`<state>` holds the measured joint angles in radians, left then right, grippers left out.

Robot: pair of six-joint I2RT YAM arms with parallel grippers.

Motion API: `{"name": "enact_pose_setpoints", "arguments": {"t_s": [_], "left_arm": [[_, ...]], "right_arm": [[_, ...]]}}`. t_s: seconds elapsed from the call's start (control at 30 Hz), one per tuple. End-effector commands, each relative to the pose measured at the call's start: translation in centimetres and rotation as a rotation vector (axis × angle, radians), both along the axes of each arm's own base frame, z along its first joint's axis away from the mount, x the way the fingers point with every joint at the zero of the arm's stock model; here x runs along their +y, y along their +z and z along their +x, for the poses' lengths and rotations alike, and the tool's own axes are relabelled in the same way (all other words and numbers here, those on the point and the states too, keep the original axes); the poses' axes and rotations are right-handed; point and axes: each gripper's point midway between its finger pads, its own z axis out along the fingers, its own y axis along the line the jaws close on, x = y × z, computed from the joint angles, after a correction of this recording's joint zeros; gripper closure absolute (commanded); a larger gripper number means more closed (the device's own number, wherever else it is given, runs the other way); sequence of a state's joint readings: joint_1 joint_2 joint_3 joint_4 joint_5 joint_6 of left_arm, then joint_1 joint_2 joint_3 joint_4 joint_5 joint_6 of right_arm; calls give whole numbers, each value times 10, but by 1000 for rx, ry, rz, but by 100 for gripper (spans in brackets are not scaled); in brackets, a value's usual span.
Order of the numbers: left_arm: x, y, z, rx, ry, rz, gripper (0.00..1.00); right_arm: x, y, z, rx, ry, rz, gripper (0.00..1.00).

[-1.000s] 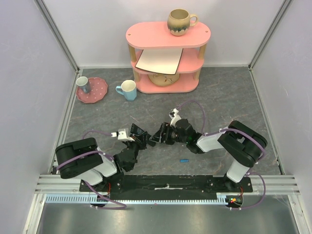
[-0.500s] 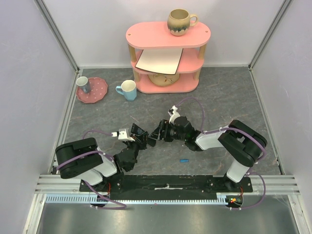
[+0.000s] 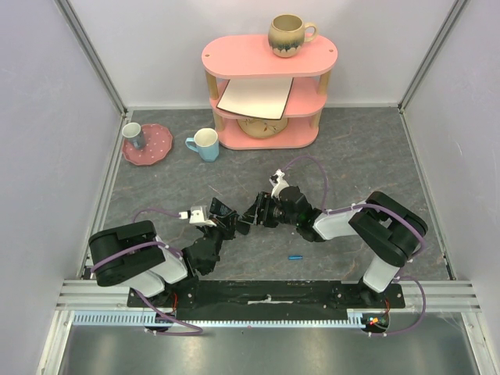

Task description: Load the batteries into the remote control

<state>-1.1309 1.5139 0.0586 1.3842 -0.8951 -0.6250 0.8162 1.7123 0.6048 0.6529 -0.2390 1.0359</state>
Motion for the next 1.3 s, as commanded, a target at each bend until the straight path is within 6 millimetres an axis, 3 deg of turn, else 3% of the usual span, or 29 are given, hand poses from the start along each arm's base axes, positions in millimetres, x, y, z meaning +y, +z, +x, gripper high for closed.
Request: {"name": "enact_pose_setpoints", "arguments": {"t_s": [0.0,0.33,0.63,1.07,1.27], "left_arm": [[19,-2,-4,-27,26,43,98],[11,4,-3,-49,1,66,98],[13,4,-3,-48,4,68,98],[14,5,-3,-51,10,64,98],[14,5,-3,-49,10,64,98]], "right_arm": [[-3,-12,-1,1,9,-36,30],[-3,-27,-4,1,29,-154,33],[-7,-44,-10,36,40,-225,44],[-12,-54,-14,58,39,-250,59],[-12,-54,-15,57,40,-253,59]]}}
